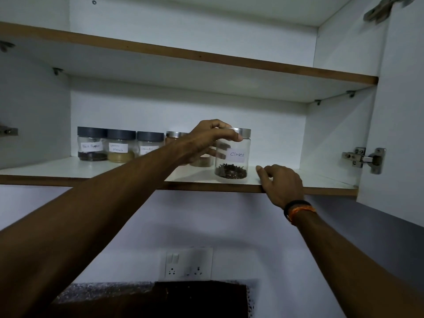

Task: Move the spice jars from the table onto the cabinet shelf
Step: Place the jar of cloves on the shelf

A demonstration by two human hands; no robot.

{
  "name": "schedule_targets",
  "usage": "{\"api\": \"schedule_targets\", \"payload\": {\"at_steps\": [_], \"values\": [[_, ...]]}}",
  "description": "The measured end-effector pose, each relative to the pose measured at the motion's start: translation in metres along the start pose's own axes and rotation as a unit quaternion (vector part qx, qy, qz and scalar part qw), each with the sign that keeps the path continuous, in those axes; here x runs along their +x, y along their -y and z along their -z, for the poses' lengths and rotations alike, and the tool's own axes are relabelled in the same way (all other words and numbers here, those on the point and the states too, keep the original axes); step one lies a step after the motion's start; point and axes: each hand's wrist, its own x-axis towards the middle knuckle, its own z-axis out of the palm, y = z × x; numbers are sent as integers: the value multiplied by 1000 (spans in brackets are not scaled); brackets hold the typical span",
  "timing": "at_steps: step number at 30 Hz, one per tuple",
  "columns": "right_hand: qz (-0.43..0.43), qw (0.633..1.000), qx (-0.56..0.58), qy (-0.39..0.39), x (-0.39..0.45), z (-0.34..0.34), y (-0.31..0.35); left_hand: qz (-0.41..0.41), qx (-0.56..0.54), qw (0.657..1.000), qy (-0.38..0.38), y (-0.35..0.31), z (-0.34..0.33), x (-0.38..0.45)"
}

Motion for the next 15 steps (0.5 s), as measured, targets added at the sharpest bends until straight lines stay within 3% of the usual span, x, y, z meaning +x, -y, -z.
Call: {"api": "schedule_targets", "payload": {"at_steps": [5,15], "values": [[-31,995,-80,-51,-3,-13,6,16,7,1000,-14,18,6,23],[-38,992,-48,-109,-3,-21,-1,27,45,999,3,40,2,61]]}}
